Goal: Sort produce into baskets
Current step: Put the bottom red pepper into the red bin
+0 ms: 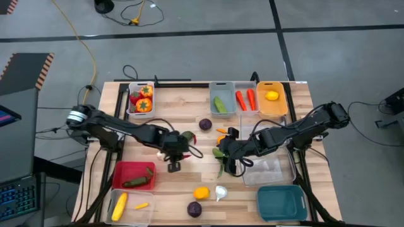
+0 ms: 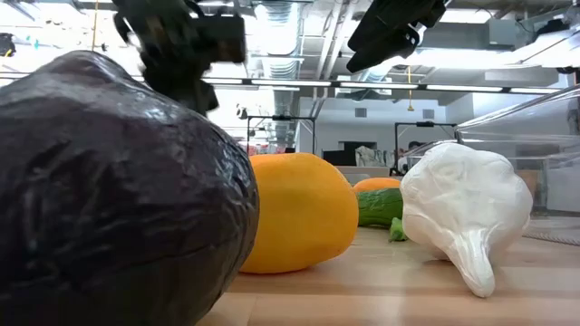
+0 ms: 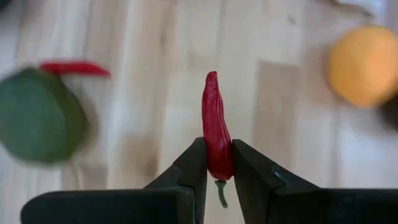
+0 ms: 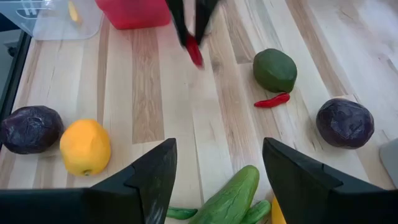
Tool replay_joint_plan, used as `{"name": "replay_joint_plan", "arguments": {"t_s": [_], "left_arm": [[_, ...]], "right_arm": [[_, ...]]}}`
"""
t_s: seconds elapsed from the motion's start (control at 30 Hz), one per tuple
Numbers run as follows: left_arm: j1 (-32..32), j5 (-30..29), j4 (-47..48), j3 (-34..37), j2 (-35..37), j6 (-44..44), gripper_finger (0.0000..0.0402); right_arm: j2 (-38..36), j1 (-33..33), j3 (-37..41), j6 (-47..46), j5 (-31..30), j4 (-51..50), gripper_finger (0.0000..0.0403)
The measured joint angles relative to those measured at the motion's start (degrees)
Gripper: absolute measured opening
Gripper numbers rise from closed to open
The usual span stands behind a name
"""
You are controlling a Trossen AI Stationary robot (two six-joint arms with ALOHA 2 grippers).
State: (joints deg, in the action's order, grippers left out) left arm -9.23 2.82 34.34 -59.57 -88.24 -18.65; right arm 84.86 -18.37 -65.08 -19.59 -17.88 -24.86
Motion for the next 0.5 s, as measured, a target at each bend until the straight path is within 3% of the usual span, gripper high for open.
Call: {"name": "replay_joint_plan", "arguments": {"t_s": [0.5], "left_arm": [[-6.5, 17.7, 28.1, 0.0, 14.5, -21.5, 0.0055]], "right_arm": [[0.0, 0.0, 0.0, 0.0, 0.0, -0.1, 0.0265]]}}
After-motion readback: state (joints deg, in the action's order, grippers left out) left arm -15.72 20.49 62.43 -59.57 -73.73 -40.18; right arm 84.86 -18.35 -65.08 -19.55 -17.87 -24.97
